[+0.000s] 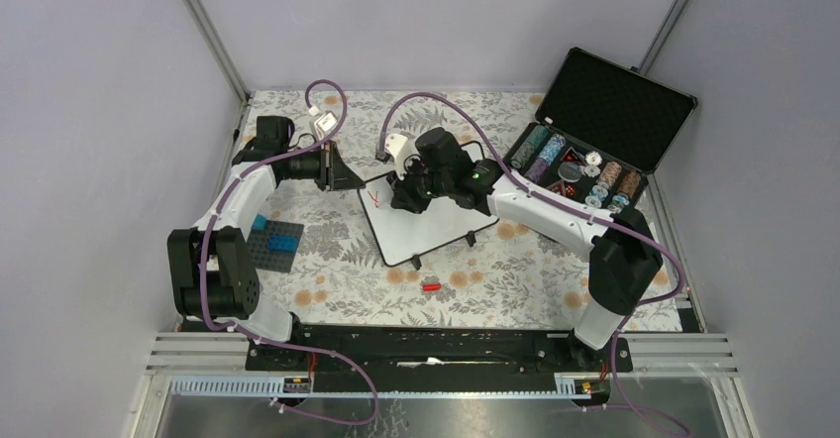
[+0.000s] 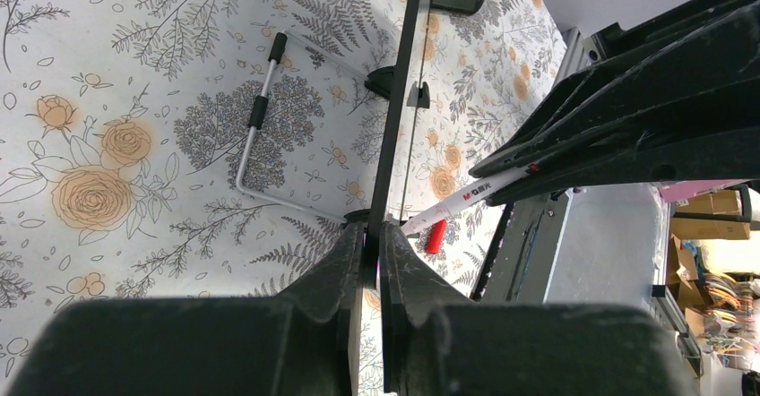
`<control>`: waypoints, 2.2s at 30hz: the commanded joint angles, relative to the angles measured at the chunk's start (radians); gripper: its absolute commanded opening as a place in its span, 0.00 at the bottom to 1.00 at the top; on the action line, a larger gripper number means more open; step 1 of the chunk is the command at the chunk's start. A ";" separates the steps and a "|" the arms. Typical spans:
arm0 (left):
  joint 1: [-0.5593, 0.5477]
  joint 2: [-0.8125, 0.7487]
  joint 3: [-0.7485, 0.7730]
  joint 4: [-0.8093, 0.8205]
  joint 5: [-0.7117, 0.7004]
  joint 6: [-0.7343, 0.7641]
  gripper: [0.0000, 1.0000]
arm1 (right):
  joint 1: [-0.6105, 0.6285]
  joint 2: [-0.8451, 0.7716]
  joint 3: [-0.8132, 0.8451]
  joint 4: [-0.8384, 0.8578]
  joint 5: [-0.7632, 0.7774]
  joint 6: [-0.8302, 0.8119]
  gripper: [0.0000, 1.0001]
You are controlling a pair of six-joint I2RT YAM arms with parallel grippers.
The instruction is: Write a sentence on the whiteboard
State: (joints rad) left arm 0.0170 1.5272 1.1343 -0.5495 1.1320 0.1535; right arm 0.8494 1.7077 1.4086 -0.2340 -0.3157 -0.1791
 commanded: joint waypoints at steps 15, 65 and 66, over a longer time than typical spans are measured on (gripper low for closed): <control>-0.018 -0.022 -0.002 0.017 -0.004 0.017 0.00 | -0.006 -0.085 -0.028 0.004 -0.047 0.001 0.00; -0.019 -0.023 0.000 0.017 -0.005 0.019 0.00 | -0.026 -0.048 -0.029 0.010 -0.029 -0.016 0.00; -0.018 -0.023 -0.001 0.017 -0.004 0.018 0.00 | -0.024 -0.051 -0.033 0.011 -0.026 -0.018 0.00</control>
State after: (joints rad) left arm 0.0120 1.5269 1.1343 -0.5495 1.1294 0.1570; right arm 0.8135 1.7000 1.3952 -0.2344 -0.3744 -0.1783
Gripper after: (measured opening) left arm 0.087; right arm 0.164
